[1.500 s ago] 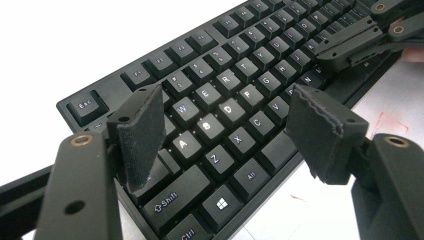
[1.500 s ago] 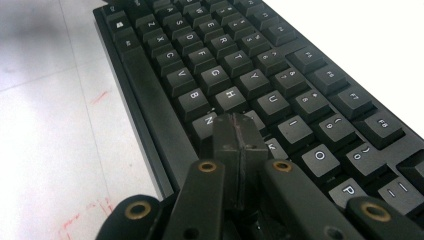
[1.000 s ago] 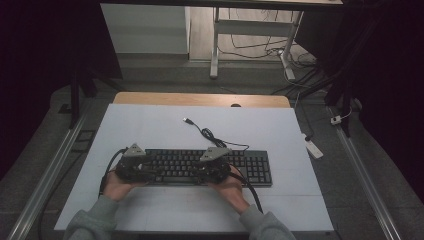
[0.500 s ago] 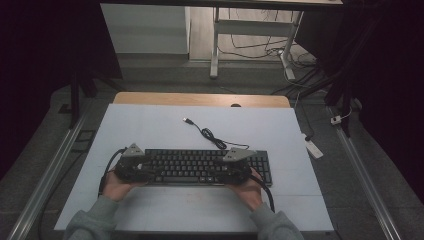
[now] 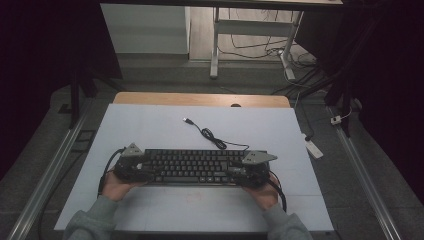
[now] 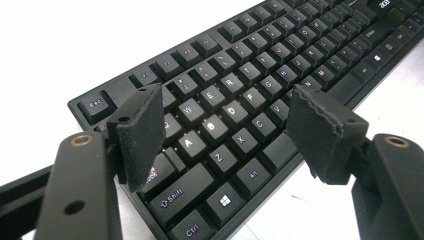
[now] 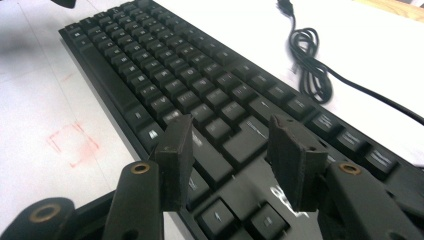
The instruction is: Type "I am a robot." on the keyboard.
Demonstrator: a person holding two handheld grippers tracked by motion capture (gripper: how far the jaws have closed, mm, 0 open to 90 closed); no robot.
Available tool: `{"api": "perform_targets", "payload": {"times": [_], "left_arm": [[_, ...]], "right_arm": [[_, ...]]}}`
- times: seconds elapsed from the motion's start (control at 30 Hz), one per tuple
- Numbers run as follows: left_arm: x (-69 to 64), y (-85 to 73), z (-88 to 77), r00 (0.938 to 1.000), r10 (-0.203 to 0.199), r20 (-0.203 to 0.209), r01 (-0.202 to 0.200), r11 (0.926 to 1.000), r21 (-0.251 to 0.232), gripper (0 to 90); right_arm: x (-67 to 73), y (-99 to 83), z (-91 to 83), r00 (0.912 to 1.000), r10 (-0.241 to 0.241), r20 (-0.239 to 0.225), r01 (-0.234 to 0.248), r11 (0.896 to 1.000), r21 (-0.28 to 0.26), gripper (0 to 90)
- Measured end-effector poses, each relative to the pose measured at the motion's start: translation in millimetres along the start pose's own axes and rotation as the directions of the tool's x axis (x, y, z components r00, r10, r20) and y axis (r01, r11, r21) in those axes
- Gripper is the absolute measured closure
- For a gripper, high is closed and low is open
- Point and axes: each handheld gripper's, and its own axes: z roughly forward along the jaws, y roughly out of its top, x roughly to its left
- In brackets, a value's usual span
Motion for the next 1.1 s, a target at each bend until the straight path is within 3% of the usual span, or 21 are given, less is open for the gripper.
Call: {"api": "perform_targets", "payload": {"times": [0.37, 0.57, 0.7, 0.97, 1.1], "left_arm": [[-0.9, 0.2, -0.6, 1.0, 0.006, 0.005, -0.006, 1.0, -0.008, 35.1], [-2.5, 0.3, -0.6, 0.9998, 0.016, 0.011, -0.016, 0.9999, -0.006, 41.7], [-5.3, 0.5, 0.0, 0.999, 0.033, 0.029, -0.033, 0.9994, -0.005, 52.7], [-14.4, 2.3, 7.9, 0.9931, 0.078, 0.087, -0.08, 0.9966, 0.019, 88.2], [-21.4, 2.6, 15.5, 0.9885, 0.105, 0.108, -0.111, 0.9924, 0.052, 89.0]], "right_arm": [[-5.5, -9.4, -8.7, 0.9998, 0.009, 0.019, -0.009, 1.0, 0.004, 53.2], [-5.0, -9.7, -8.1, 0.9998, 0.007, 0.018, -0.007, 1.0, 0.007, 52.9], [-5.0, -9.8, -7.8, 0.9998, 0.006, 0.018, -0.007, 1.0, 0.009, 52.9], [-5.3, -9.9, -7.5, 0.9997, 0.004, 0.022, -0.004, 1.0, 0.017, 52.7], [-5.1, -10.0, -7.1, 0.9997, 0.002, 0.024, -0.002, 1.0, 0.021, 52.7]]}}
